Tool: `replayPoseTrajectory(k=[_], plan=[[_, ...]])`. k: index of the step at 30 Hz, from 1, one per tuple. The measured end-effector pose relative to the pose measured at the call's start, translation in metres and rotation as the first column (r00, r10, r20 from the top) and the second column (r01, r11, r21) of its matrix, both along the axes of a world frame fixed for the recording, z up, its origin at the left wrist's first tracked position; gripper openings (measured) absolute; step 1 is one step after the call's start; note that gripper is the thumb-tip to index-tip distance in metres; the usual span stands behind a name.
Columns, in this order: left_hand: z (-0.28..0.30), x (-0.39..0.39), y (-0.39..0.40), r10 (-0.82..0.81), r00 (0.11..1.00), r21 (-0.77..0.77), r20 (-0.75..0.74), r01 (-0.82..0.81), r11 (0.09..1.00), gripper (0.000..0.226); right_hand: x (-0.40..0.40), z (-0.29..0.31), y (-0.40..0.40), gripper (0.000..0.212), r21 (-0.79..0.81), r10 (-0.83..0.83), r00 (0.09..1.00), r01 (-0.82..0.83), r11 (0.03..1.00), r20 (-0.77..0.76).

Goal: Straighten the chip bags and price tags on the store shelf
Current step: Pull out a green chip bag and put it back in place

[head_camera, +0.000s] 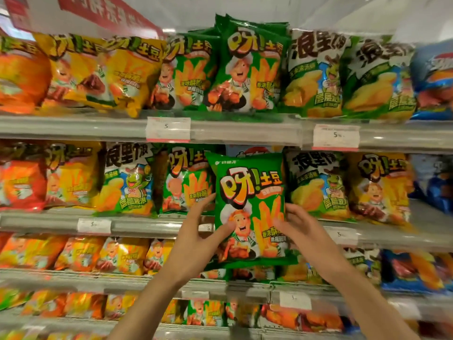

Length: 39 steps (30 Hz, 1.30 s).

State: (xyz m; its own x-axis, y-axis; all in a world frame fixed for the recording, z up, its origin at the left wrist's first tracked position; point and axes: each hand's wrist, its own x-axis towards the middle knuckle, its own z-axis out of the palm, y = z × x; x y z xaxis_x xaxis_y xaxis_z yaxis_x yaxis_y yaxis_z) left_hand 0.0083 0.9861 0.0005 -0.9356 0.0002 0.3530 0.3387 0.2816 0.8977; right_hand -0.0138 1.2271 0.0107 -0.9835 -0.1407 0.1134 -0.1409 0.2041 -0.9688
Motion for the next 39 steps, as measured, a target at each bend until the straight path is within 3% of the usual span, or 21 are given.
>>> replayPoseTrajectory(k=[4,12,16,21,26,32,39], plan=[[-0.004,-0.006,-0.033,-0.071,0.997,-0.007,0.04,0.072,0.997,0.073,0.01,-0.005,-0.031,0.055,-0.029,-0.073,0.997,0.073,0.997,0.024],[-0.014,0.005,-0.069,-0.118,0.992,0.006,0.05,0.118,0.993,0.075,0.036,-0.015,-0.079,0.035,-0.036,-0.133,0.991,0.133,0.99,-0.001],[-0.014,0.006,-0.07,-0.114,0.993,0.028,0.037,0.113,0.993,0.079,0.041,-0.013,-0.08,0.037,-0.041,-0.134,0.991,0.134,0.99,0.012],[-0.006,0.004,-0.063,-0.03,0.999,0.135,0.019,0.027,0.99,0.066,0.028,0.01,-0.064,0.048,0.136,-0.072,0.995,0.081,0.987,-0.068],[0.0,0.002,-0.066,0.067,0.997,0.167,0.028,-0.07,0.983,0.068,-0.033,0.034,-0.043,0.063,0.218,-0.347,0.91,0.395,0.892,-0.227],[-0.001,0.003,-0.075,0.117,0.992,0.173,0.039,-0.122,0.977,0.069,-0.075,0.027,-0.046,0.056,0.262,-0.325,0.943,0.334,0.906,-0.077],[-0.005,0.004,-0.086,0.159,0.987,0.13,0.014,-0.159,0.979,0.07,-0.087,0.038,-0.037,0.045,0.184,-0.384,0.908,0.411,0.893,-0.167]])
